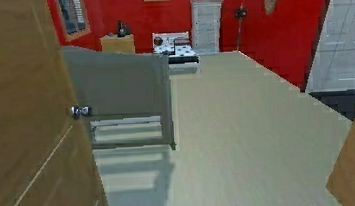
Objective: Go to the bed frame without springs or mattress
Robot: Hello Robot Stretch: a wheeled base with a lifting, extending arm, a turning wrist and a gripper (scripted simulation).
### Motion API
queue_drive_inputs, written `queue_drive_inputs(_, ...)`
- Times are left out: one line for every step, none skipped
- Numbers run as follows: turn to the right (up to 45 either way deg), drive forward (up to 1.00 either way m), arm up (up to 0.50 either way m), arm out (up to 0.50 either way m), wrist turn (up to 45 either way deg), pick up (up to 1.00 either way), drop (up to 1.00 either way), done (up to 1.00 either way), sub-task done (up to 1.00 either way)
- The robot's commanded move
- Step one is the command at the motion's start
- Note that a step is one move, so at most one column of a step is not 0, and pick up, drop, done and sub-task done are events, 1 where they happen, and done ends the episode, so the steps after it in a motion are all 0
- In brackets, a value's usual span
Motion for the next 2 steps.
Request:
queue_drive_inputs(0.0, 0.75, 0.0, 0.0, 0.0, 0.0, 0.0, 0.0, 0.0)
queue_drive_inputs(-24.0, 0.0, 0.0, 0.0, 0.0, 0.0, 0.0, 0.0, 0.0)
